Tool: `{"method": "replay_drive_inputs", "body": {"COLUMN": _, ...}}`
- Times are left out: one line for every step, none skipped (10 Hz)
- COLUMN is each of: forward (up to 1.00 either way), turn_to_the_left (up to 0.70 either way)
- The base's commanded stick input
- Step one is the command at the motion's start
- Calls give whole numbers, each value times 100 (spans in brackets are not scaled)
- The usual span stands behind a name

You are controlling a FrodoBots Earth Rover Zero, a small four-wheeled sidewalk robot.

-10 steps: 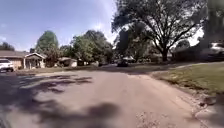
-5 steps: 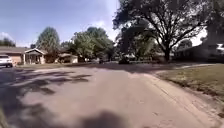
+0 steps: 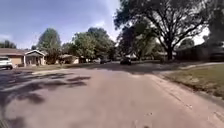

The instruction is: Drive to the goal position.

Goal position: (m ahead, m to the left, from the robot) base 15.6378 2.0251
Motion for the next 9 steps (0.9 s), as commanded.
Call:
{"method": "replay_drive_inputs", "body": {"forward": 69, "turn_to_the_left": -35}}
{"method": "replay_drive_inputs", "body": {"forward": 69, "turn_to_the_left": -33}}
{"method": "replay_drive_inputs", "body": {"forward": 69, "turn_to_the_left": -15}}
{"method": "replay_drive_inputs", "body": {"forward": 69, "turn_to_the_left": 2}}
{"method": "replay_drive_inputs", "body": {"forward": 69, "turn_to_the_left": 3}}
{"method": "replay_drive_inputs", "body": {"forward": 69, "turn_to_the_left": 3}}
{"method": "replay_drive_inputs", "body": {"forward": 69, "turn_to_the_left": 3}}
{"method": "replay_drive_inputs", "body": {"forward": 69, "turn_to_the_left": 3}}
{"method": "replay_drive_inputs", "body": {"forward": 69, "turn_to_the_left": 3}}
